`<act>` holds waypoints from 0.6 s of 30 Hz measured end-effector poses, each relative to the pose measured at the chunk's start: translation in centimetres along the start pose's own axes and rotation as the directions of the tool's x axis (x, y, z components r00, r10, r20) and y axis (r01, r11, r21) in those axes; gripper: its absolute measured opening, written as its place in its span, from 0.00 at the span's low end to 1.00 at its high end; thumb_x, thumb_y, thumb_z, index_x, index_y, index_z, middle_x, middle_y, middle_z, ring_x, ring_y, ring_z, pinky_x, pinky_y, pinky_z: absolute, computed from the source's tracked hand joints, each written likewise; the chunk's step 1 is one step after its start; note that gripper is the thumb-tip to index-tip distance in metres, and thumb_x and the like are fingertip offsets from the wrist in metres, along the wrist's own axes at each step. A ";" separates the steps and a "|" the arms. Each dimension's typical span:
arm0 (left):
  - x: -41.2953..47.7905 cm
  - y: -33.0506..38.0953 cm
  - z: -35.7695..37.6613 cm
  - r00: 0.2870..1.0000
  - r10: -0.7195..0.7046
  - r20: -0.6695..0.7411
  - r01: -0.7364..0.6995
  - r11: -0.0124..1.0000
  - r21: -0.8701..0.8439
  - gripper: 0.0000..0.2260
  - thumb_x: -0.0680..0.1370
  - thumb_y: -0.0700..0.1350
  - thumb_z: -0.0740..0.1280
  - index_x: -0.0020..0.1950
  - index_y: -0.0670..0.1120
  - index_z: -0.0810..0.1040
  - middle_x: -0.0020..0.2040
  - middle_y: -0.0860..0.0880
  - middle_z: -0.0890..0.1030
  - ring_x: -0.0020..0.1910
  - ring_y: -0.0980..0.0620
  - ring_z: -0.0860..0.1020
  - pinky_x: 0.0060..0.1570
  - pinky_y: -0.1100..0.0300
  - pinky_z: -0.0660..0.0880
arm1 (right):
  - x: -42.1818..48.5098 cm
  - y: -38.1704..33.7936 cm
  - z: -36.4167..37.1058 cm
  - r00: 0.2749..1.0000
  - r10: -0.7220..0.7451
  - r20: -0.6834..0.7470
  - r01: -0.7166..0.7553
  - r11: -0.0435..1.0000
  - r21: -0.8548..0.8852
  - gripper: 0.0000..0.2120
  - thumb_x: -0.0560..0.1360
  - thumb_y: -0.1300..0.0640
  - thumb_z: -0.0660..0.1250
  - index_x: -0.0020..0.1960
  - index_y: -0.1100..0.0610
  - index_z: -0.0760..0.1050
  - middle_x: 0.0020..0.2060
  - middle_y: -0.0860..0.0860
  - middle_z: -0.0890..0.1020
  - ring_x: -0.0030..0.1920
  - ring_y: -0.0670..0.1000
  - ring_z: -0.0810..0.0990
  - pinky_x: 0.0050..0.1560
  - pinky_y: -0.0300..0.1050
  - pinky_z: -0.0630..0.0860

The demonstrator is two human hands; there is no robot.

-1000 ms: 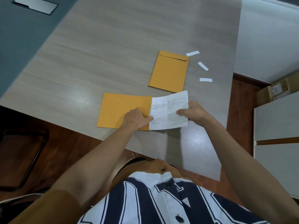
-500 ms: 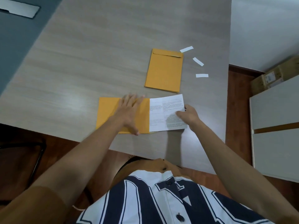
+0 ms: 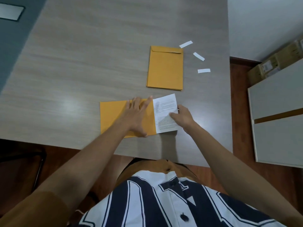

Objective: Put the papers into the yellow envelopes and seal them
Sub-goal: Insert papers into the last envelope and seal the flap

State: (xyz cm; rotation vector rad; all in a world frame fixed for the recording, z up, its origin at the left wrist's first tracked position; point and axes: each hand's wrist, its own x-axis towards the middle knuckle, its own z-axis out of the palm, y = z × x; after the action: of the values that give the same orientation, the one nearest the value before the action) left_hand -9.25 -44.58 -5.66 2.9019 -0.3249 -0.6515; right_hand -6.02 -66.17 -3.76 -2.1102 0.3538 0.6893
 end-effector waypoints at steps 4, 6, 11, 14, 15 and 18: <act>-0.2 -0.3 0.0 1.000 0.002 -0.009 -0.003 0.999 -0.035 0.72 0.49 0.69 0.77 0.76 0.56 0.29 0.76 0.41 0.54 0.77 0.39 0.51 0.73 0.39 0.54 | -0.6 -0.7 1.8 0.998 -0.056 -0.002 0.056 0.993 -0.103 0.15 0.77 0.60 0.63 0.64 0.57 0.73 0.60 0.52 0.80 0.59 0.54 0.79 0.53 0.46 0.77; -0.3 -0.3 0.1 1.000 0.006 -0.008 -0.006 0.999 -0.052 0.73 0.48 0.70 0.77 0.75 0.56 0.29 0.77 0.42 0.52 0.77 0.39 0.50 0.74 0.39 0.53 | -0.6 -0.7 1.6 0.998 -0.057 -0.002 0.056 0.989 -0.136 0.15 0.77 0.60 0.63 0.63 0.58 0.74 0.59 0.53 0.80 0.58 0.54 0.79 0.51 0.44 0.75; -0.6 0.0 0.1 0.999 -0.002 -0.036 0.001 1.000 -0.008 0.73 0.48 0.71 0.76 0.76 0.55 0.30 0.75 0.41 0.55 0.77 0.40 0.52 0.73 0.38 0.54 | -0.5 -0.4 0.9 0.997 -0.006 -0.079 -0.003 0.993 -0.114 0.10 0.76 0.60 0.62 0.56 0.58 0.77 0.53 0.54 0.83 0.54 0.55 0.81 0.54 0.53 0.79; -0.7 0.3 0.0 0.999 0.019 -0.033 -0.018 1.000 0.014 0.72 0.50 0.71 0.76 0.76 0.54 0.29 0.75 0.40 0.55 0.77 0.38 0.51 0.72 0.34 0.51 | -0.3 -0.5 1.3 0.999 0.012 -0.036 -0.016 0.996 -0.092 0.08 0.76 0.60 0.63 0.53 0.57 0.77 0.52 0.54 0.83 0.53 0.56 0.82 0.52 0.56 0.81; -0.9 0.4 0.1 0.999 0.026 -0.031 -0.026 1.000 0.004 0.72 0.50 0.71 0.76 0.76 0.54 0.29 0.75 0.39 0.54 0.77 0.38 0.50 0.72 0.33 0.50 | -0.4 -0.7 1.5 1.000 0.016 -0.019 -0.018 0.996 -0.088 0.07 0.76 0.60 0.63 0.53 0.57 0.77 0.52 0.54 0.83 0.53 0.56 0.82 0.51 0.55 0.82; -1.4 0.9 0.4 0.999 0.045 -0.030 -0.046 0.999 -0.023 0.71 0.52 0.70 0.77 0.75 0.54 0.28 0.75 0.39 0.54 0.77 0.38 0.50 0.72 0.33 0.50 | -0.6 -1.2 2.5 1.000 0.006 0.027 -0.004 0.995 -0.097 0.06 0.77 0.60 0.64 0.53 0.56 0.77 0.52 0.54 0.83 0.52 0.56 0.82 0.50 0.54 0.82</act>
State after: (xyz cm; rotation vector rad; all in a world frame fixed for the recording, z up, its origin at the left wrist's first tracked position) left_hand -10.85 -45.18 -5.25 2.8691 -0.3757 -0.6013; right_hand -6.80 -63.48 -3.78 -2.1904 0.3165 0.7507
